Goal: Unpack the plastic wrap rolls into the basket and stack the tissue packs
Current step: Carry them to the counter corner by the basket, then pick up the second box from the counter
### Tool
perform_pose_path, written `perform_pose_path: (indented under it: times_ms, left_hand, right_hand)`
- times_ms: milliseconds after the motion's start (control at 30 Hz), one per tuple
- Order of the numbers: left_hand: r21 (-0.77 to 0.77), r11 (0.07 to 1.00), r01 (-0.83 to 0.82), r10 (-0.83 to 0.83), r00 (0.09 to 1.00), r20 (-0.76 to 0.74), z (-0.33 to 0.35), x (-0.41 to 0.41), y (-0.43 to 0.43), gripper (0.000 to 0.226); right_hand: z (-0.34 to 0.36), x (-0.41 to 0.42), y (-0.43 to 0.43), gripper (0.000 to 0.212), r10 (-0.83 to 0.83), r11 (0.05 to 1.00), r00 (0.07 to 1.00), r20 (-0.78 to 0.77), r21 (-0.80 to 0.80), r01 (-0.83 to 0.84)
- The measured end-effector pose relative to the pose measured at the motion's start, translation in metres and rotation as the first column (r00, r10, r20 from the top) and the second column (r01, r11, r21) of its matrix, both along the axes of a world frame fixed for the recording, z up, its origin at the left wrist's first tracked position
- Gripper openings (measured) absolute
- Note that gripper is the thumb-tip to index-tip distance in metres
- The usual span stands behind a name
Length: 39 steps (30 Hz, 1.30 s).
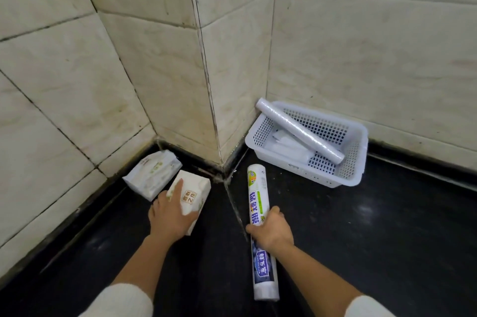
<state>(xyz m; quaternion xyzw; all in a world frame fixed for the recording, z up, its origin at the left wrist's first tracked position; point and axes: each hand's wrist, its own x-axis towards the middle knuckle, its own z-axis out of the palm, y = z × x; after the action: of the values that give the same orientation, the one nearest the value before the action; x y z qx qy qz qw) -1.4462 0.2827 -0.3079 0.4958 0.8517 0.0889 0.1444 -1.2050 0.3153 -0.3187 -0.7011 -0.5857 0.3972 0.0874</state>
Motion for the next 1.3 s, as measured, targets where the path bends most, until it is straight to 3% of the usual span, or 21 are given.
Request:
perform_pose_path:
  times_ms: [133, 267, 367, 467, 633, 1000, 1167, 1300]
  left_hand:
    - [-0.025, 0.999, 0.045, -0.045, 0.999, -0.023, 0.007, 0.007, 0.001, 0.093]
    - [0.139, 0.984, 0.112, -0.117, 0.993, 0.034, 0.019, 0.064, 0.0, 0.079]
    - [0.269, 0.946, 0.18, -0.228, 0.961, 0.158, 0.019, 0.144, -0.005, 0.066]
    - [0.326, 0.913, 0.247, -0.338, 0.904, 0.261, 0.014, 0.242, -0.02, 0.057]
    - [0.272, 0.868, 0.416, -0.493, 0.791, 0.363, 0.008, 0.408, -0.06, 0.05]
    - [0.212, 0.658, 0.722, -0.729, 0.542, 0.418, 0.009, 0.757, -0.216, 0.045]
    - [0.14, 0.565, 0.813, -0.779, 0.47, 0.415, 0.002, 0.871, -0.25, 0.041]
    - [0.187, 0.497, 0.847, -0.835, 0.407, 0.371, -0.006, 0.946, -0.255, 0.041]
  right_hand:
    - [0.008, 0.004, -0.002, 0.07, -0.049, 0.998, 0.996, -0.08, -0.032, 0.046]
    - [0.018, 0.039, -0.011, 0.069, -0.092, 0.994, 0.982, -0.165, 0.041, 0.1]
    - [0.023, 0.094, -0.027, 0.066, -0.139, 0.983, 0.97, -0.2, 0.095, 0.16]
    - [0.026, 0.174, -0.051, 0.059, -0.204, 0.965, 0.967, -0.155, 0.134, 0.225]
    - [0.035, 0.333, -0.115, 0.054, -0.371, 0.909, 0.927, -0.047, 0.187, 0.373]
    - [0.046, 0.665, -0.339, 0.056, -0.676, 0.734, 0.733, 0.08, 0.169, 0.658]
    - [0.053, 0.777, -0.394, 0.057, -0.733, 0.68, 0.66, 0.164, 0.163, 0.715]
    - [0.055, 0.857, -0.408, 0.056, -0.736, 0.675, 0.637, 0.231, 0.181, 0.715]
